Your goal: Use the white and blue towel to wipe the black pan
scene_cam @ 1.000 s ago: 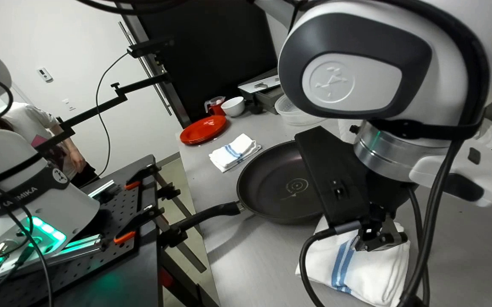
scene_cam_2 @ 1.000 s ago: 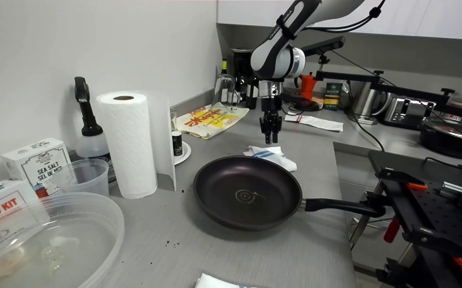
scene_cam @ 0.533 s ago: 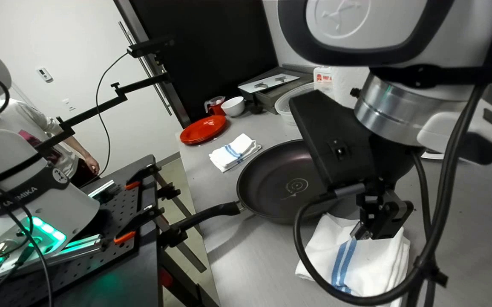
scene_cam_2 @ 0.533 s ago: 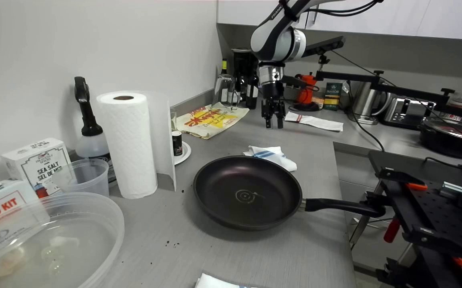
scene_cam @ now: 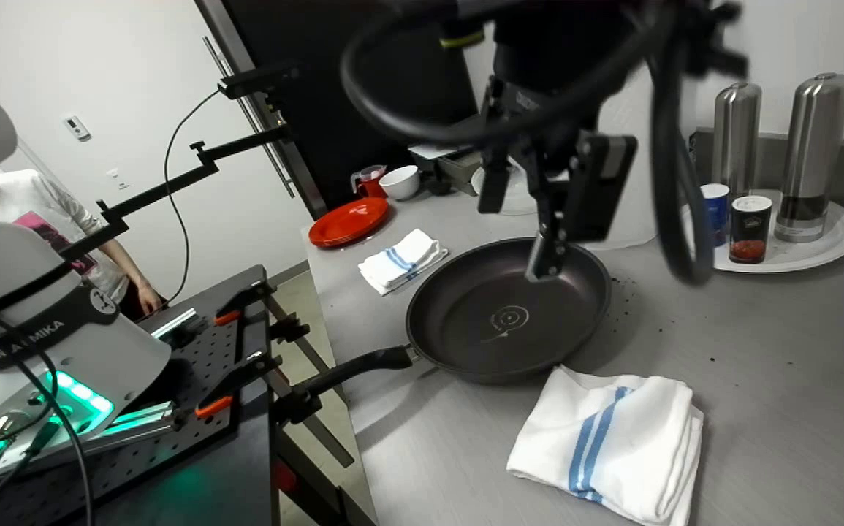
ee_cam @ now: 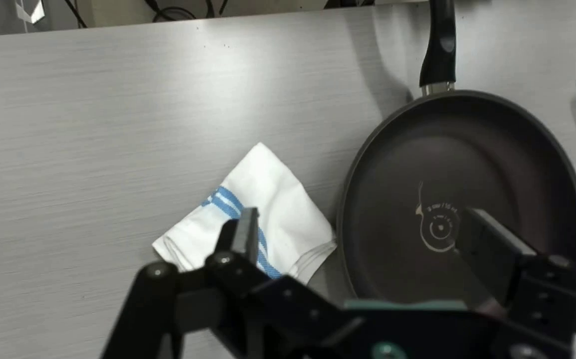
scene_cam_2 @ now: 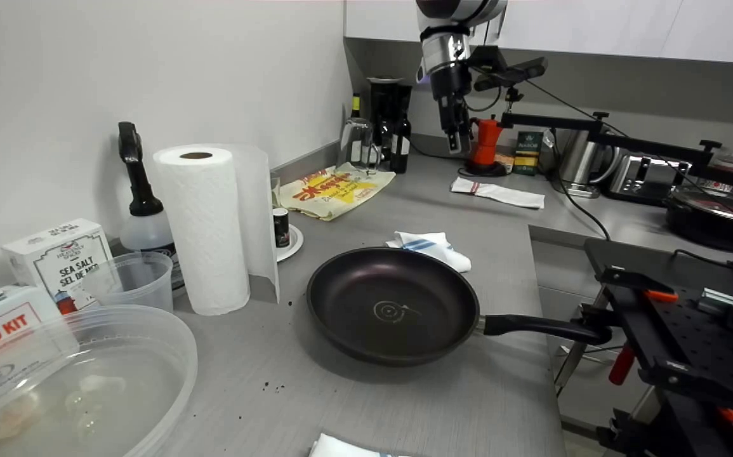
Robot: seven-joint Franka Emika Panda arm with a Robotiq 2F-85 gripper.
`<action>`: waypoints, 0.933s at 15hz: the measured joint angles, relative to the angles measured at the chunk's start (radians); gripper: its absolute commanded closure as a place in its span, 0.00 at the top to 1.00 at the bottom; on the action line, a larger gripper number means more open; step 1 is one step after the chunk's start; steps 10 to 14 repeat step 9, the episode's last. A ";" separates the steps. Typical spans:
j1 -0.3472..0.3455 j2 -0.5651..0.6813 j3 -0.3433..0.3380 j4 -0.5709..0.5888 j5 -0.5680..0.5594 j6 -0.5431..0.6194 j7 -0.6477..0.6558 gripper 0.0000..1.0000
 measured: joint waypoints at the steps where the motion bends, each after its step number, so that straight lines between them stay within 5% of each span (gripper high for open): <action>1: 0.017 -0.052 -0.002 -0.041 -0.019 -0.001 0.000 1.00; 9: 0.132 -0.455 -0.022 -0.328 -0.117 0.000 -0.017 1.00; 14: 0.132 -0.455 -0.022 -0.328 -0.117 0.000 -0.017 1.00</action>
